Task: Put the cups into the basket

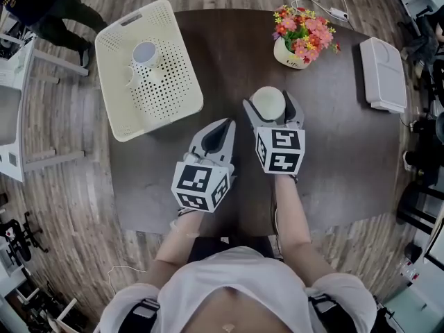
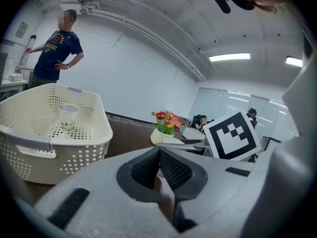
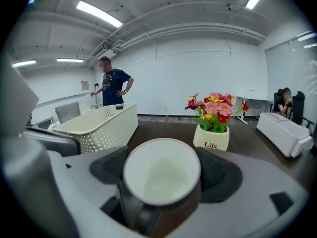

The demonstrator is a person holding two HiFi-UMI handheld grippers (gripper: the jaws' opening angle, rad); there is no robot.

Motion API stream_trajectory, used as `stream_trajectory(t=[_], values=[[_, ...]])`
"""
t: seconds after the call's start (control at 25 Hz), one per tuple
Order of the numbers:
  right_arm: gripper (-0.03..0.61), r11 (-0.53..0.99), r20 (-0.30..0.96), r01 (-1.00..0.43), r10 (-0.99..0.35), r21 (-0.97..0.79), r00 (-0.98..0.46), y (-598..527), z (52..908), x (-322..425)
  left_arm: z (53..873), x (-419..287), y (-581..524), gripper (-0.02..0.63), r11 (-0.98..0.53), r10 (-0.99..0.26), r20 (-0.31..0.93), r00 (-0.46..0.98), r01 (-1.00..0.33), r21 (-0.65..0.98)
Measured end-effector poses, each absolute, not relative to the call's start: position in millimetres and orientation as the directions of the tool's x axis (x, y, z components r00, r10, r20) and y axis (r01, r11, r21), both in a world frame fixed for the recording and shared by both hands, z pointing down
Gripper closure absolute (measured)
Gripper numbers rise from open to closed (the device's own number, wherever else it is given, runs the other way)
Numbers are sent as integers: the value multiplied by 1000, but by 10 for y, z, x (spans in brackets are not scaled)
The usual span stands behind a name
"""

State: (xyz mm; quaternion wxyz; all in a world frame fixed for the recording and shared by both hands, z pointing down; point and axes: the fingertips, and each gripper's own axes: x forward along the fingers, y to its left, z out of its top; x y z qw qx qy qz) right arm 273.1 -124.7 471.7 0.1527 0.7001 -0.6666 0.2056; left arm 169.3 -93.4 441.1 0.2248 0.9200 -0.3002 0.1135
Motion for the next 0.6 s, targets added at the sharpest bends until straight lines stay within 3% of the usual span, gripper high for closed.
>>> stream_trajectory(t=[0.6], values=[[150, -2, 467, -997, -884, -72, -33, -704, 4176, 2267, 3945, 1371, -550, 603, -729, -529, 299, 794, -606, 319]])
